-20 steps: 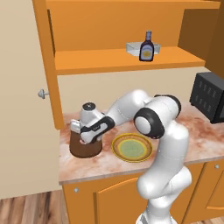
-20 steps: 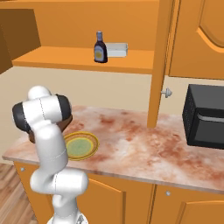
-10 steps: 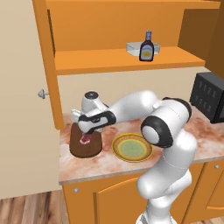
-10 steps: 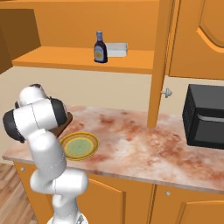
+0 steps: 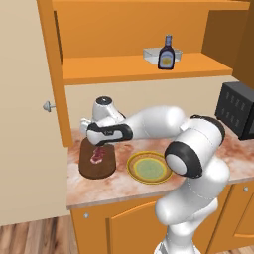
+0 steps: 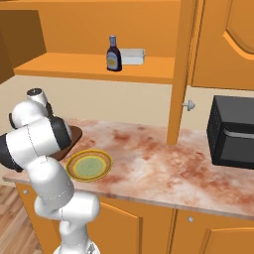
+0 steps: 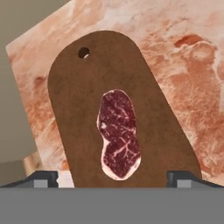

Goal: Pick the steak from the plate and place it on the cutting board. Then pick the condiment bottle from the cabinet and place it next to the cutting board.

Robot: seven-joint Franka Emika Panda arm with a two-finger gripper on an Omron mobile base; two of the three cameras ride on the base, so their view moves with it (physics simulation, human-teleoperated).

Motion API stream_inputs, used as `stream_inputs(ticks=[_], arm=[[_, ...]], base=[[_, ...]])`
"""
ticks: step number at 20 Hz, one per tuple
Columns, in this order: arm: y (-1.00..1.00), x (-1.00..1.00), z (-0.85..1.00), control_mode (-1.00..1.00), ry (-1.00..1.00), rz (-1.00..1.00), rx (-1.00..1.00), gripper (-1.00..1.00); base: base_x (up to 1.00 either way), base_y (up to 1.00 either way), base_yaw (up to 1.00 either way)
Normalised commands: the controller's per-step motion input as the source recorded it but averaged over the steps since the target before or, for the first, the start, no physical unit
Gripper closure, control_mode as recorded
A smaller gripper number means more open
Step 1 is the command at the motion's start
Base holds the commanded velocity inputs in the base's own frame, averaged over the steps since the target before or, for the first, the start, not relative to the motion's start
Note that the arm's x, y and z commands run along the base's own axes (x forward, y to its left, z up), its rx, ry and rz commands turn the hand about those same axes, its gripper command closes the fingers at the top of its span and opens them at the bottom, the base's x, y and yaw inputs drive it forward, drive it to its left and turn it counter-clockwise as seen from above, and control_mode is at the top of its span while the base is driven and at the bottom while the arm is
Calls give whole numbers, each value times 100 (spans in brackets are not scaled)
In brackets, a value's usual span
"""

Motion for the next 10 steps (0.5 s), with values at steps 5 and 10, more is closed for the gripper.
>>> stream_inputs(ticks=[5, 10], arm=[[-13, -23, -24, -100, 0, 1, 2, -100], [-36, -35, 3, -100, 0, 0, 6, -100]], base=[[0, 0, 0], [0, 0, 0]])
